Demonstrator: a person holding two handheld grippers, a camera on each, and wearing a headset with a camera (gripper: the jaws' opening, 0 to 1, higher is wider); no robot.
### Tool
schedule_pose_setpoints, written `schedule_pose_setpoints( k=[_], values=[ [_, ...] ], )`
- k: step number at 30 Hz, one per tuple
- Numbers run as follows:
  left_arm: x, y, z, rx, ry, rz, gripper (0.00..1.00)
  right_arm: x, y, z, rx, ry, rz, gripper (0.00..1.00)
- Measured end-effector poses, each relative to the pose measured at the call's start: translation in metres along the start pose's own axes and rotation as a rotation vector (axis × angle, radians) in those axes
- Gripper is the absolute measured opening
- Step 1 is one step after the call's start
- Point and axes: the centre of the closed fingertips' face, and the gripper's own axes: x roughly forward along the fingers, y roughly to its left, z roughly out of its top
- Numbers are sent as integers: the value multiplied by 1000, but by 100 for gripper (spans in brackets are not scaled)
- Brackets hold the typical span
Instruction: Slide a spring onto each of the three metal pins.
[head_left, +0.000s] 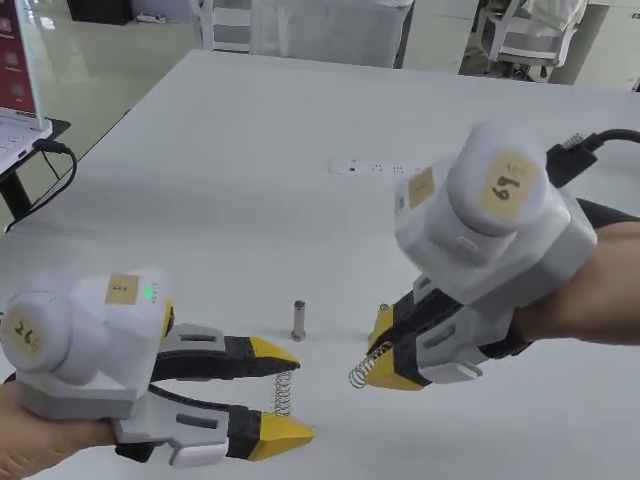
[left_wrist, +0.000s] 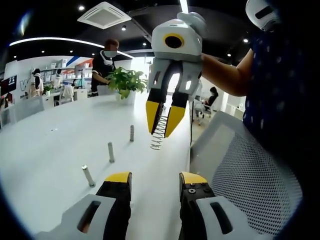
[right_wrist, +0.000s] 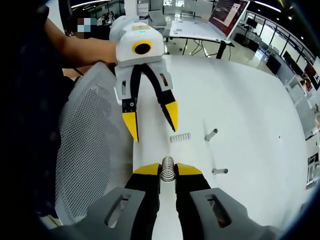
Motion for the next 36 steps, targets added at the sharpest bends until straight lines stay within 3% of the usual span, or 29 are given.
schedule_pose_setpoints(
  k=[20, 36],
  values=[
    [-19, 21, -18, -69, -4, 137, 57, -10, -46, -22, 57, 60, -80, 8],
    [-30, 24, -26, -93, -19, 200, 67, -8, -83, -23, 58, 113, -114, 8]
  ],
)
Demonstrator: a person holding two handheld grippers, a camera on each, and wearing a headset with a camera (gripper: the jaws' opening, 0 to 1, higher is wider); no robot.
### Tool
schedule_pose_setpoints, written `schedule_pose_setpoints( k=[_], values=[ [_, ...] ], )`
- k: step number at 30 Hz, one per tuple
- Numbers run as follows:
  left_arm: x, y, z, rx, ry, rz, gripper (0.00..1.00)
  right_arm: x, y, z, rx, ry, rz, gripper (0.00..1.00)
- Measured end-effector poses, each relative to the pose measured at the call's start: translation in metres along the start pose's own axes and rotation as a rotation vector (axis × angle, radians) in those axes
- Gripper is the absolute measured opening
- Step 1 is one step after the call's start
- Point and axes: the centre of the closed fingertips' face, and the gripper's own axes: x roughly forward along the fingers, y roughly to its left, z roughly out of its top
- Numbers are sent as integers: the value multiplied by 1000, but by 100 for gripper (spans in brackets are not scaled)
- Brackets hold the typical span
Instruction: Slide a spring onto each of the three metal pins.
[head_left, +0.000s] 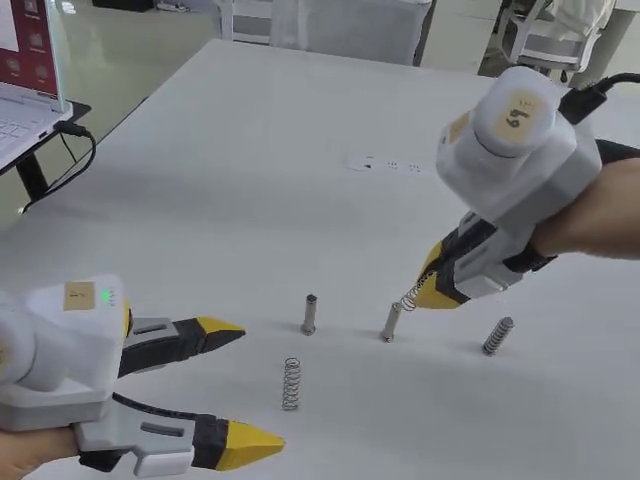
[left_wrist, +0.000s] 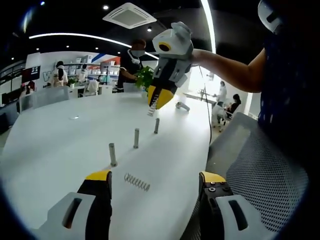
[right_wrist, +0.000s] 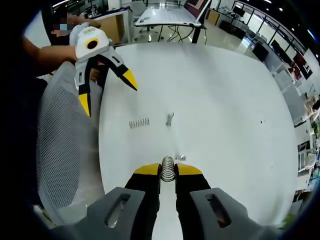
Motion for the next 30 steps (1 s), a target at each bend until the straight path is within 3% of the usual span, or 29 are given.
schedule_pose_setpoints(
  k=[11, 30],
  values=[
    [-5, 3, -3, -5, -1, 16, 67, 20, -17, -11, -6, 87, 12, 8],
    [-4, 4, -4, -12, -4, 17, 65, 41, -27, -14, -14, 142, 66, 8]
  ],
)
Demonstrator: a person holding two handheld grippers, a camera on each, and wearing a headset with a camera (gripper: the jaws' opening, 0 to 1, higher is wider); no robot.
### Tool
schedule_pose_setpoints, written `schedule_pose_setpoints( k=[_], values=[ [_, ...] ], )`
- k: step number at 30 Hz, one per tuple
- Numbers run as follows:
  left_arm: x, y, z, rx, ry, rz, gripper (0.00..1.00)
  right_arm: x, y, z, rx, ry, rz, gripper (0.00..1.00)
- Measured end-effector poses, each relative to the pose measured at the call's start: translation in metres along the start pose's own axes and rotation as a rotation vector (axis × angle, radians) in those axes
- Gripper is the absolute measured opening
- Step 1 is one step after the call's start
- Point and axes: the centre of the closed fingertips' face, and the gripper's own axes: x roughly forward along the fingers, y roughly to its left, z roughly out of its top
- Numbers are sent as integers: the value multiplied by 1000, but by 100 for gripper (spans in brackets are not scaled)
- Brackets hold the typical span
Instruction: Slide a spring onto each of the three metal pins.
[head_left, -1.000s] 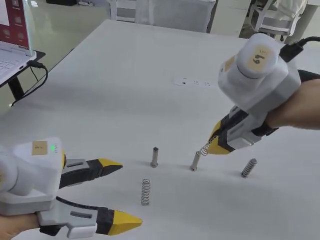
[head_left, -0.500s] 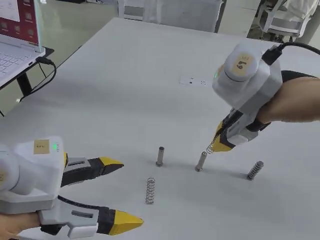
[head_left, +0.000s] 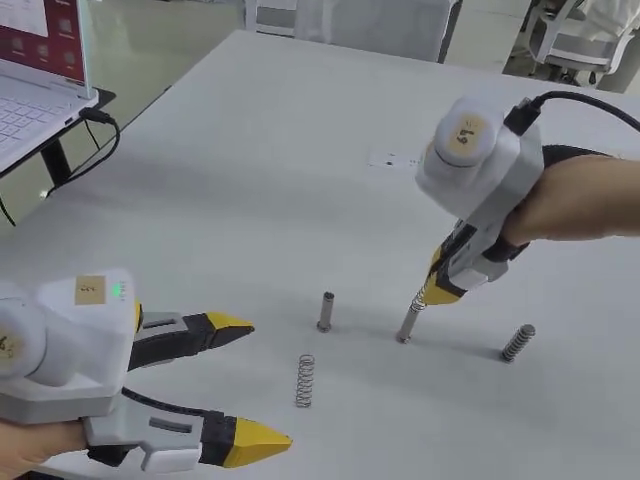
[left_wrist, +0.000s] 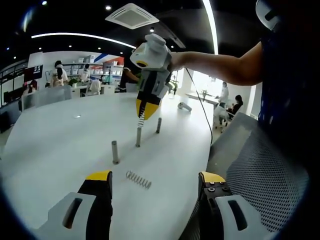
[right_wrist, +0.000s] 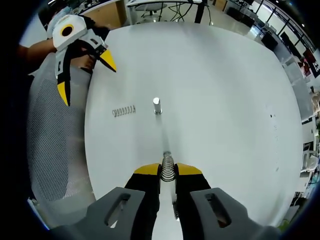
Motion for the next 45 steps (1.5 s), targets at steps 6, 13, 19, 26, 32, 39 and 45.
schedule_pose_setpoints(
  k=[6, 13, 19, 26, 32, 39, 45],
  values=[
    [-1, 1, 0, -8, -2, 2, 64, 4, -1, 1, -1, 4, 11, 8],
    [0, 2, -1, -11, 1, 0, 63, 9, -3, -1, -6, 16, 15, 8],
    [0, 4, -1, -13, 1, -1, 63, 12, -3, -3, -6, 28, 19, 8],
    [1, 5, 0, -15, -1, 0, 63, 21, -3, -5, -4, 42, 26, 8],
    [1, 6, 0, -14, -2, 3, 63, 34, -2, -7, -12, 62, 23, 8],
    [1, 5, -2, -16, 1, 3, 63, 46, -1, -9, -20, 80, 13, 8],
    [0, 6, -2, -16, -1, 5, 63, 55, -1, -10, -23, 89, 11, 9]
  ],
)
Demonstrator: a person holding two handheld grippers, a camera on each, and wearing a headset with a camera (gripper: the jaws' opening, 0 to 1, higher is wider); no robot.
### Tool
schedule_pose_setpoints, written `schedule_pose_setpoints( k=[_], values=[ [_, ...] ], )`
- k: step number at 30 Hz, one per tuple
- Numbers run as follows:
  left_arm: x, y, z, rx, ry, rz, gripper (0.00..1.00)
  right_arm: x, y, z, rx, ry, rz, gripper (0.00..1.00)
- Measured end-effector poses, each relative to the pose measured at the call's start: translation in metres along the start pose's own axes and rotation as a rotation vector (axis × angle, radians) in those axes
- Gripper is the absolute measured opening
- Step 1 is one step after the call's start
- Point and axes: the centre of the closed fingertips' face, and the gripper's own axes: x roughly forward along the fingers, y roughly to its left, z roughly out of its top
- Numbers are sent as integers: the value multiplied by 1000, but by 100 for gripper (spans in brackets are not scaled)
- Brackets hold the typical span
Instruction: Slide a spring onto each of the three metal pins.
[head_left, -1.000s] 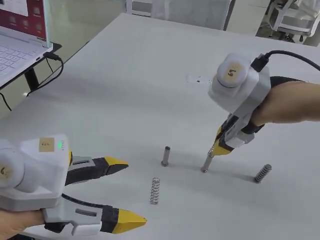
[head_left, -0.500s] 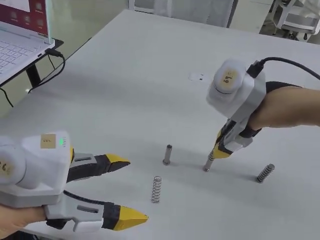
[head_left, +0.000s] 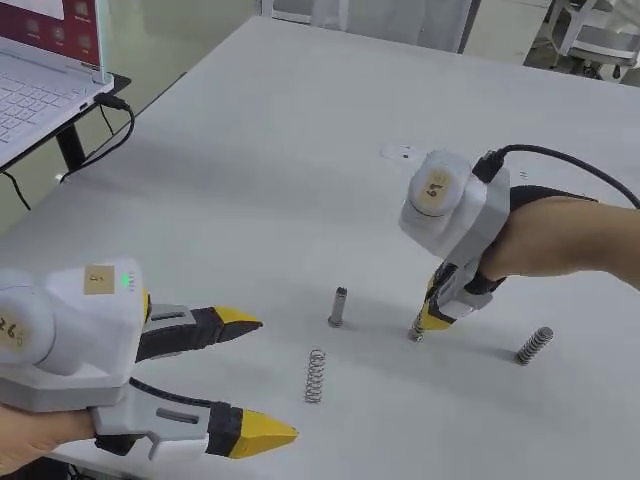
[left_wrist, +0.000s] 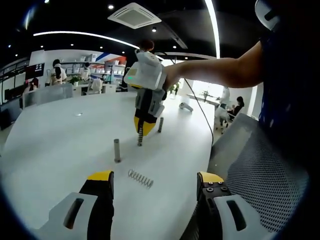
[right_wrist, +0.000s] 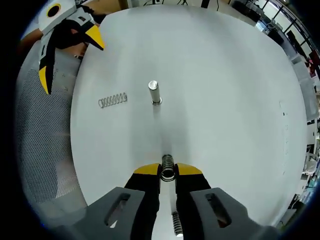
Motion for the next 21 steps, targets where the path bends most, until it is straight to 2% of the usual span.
schedule_pose_setpoints(
  k=[9, 21],
  values=[
    [-1, 0, -1, -2, -3, 2, 63, 11, -1, -3, -3, 4, 4, 9],
    [0, -1, -1, 0, 0, -2, 62, 13, 0, -4, 5, -11, 5, 14]
  ],
)
